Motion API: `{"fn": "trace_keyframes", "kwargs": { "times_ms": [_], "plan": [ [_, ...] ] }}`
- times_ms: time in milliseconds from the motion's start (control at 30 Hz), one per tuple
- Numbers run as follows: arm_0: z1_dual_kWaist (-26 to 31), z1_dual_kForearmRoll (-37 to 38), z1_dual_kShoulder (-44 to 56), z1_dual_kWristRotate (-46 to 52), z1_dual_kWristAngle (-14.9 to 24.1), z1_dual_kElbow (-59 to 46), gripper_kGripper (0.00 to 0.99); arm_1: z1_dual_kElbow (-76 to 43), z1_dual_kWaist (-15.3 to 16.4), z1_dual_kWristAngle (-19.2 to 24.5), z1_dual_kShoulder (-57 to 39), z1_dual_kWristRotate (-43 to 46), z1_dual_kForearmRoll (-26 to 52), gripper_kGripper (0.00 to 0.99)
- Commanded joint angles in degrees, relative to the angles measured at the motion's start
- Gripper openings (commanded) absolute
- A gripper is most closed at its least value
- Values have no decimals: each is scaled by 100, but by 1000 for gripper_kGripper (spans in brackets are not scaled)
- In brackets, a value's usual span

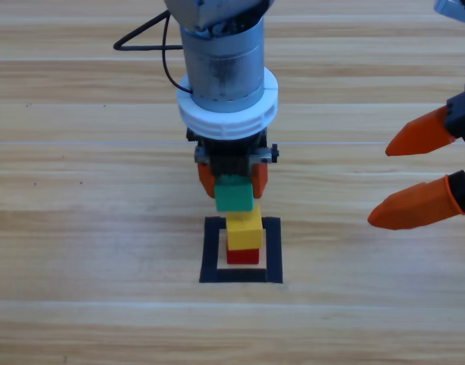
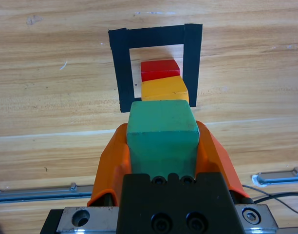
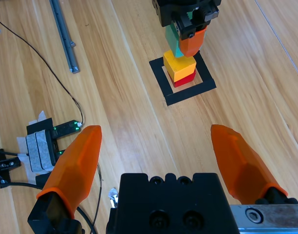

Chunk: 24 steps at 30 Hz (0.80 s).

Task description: Stack the blocks in the rectangular block: red at the bottom, yellow in the middle, green on top

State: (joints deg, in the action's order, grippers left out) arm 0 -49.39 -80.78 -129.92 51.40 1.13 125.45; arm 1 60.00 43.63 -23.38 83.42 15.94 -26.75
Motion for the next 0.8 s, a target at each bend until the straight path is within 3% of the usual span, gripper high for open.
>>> {"fn": "trace_keyframes", "kwargs": {
  "times_ms": [33, 800],
  "plan": [
    [-203, -34, -289, 54, 81, 6, 0, -225, -100, 88, -212, 32, 74, 990],
    [-256, -34, -447, 151, 107, 23, 0, -305, -100, 88, -212, 23, 206, 990]
  ]
}}
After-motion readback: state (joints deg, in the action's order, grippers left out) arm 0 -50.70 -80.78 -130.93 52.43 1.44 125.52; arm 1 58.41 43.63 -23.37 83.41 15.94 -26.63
